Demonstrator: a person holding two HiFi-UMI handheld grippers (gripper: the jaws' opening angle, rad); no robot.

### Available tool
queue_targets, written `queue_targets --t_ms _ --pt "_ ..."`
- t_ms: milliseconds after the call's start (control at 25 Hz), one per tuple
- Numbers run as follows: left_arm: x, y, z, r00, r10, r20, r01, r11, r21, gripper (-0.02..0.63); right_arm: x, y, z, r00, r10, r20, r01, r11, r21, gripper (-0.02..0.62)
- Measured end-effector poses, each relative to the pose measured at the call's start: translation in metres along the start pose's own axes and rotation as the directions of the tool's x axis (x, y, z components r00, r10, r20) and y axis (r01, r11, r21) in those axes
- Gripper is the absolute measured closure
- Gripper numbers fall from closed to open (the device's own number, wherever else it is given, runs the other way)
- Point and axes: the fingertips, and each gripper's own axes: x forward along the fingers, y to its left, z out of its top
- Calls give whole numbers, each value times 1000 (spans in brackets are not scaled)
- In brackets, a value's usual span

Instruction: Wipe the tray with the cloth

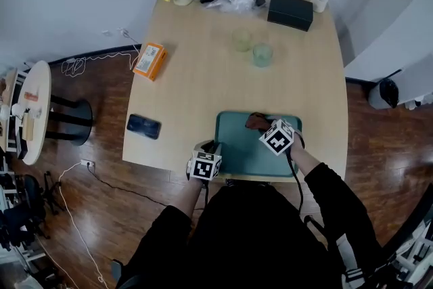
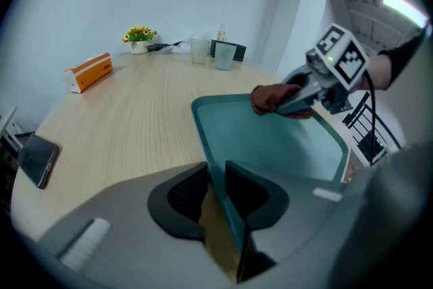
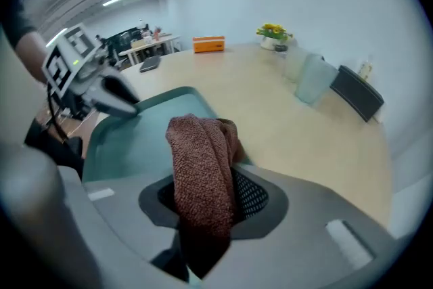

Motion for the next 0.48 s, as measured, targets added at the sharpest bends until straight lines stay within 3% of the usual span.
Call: queue_targets --t_ms 80,160,320,480 --pt "0 0 1 1000 -1 5 1 1000 -3 540 5 -22 8 1000 9 0 -9 994 113 466" --pt "0 1 2 1000 -1 11 1 1000 -4 540 6 -23 11 1000 13 2 -13 988 152 466" --pt "-1 3 1 1000 0 21 0 1000 0 540 0 7 11 1000 17 1 -18 997 79 466" --pt "-1 4 0 1000 1 30 -1 1000 -3 540 -10 70 -2 996 95 -3 -95 994 -46 466"
